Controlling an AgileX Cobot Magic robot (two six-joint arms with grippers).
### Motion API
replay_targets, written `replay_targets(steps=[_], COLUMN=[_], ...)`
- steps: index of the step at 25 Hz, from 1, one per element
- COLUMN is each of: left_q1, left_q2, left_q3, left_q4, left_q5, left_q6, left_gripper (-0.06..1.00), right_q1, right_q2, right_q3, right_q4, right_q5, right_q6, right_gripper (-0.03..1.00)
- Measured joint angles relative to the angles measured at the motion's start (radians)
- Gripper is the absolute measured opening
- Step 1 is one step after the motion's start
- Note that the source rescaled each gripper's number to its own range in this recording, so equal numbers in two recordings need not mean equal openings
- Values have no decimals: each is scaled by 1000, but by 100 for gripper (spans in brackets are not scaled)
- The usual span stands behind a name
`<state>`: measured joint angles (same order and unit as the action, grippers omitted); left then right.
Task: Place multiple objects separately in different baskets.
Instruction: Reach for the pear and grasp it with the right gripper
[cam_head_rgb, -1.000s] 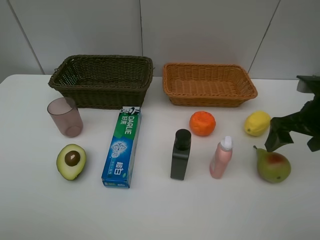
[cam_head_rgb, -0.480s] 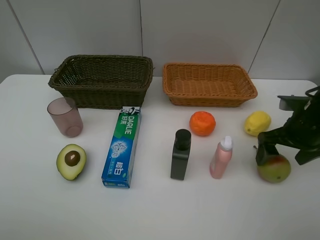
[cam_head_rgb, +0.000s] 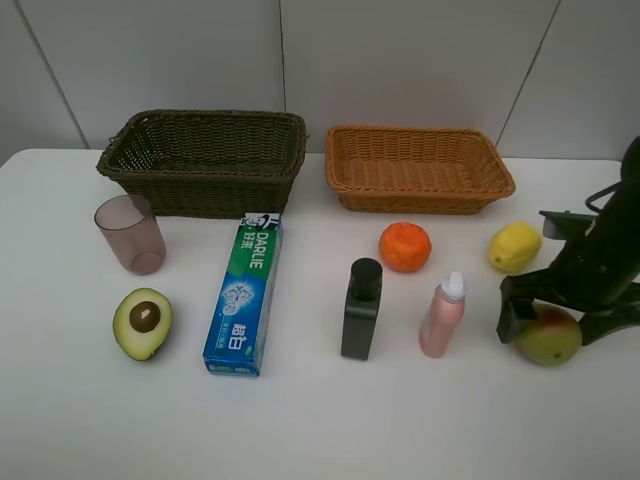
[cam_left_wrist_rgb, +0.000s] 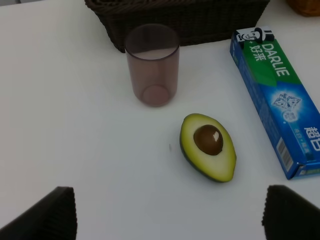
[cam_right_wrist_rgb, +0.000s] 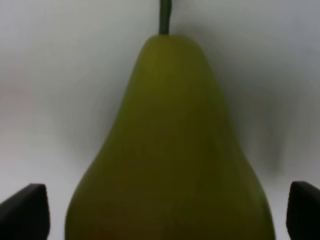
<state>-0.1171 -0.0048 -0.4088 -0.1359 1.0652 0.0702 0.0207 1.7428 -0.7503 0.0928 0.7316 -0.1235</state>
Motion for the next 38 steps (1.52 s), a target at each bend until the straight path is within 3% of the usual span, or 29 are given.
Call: replay_targets(steps=[16,19,20,22,23,38], left_q1=[0,0,0,0,0,0], left_q2=[0,0,0,0,0,0], left_q3=[0,0,0,0,0,0], left_q4=[0,0,0,0,0,0], left_q5=[0,0,0,0,0,0], left_q6=[0,0,0,0,0,0], left_gripper=[98,98,98,98,98,98], right_q1=[0,0,0,0,0,0], right_q2=[51,51,52,54,55,55], right_q3=[-1,-1,-1,-1,-1,-1], right_q4=[8,7,7,5,2,-31], right_q5=[-37,-36,-35,-27,-20,35], right_q6=[0,1,5,8,11,12], right_gripper=[100,90,83,61,58,58])
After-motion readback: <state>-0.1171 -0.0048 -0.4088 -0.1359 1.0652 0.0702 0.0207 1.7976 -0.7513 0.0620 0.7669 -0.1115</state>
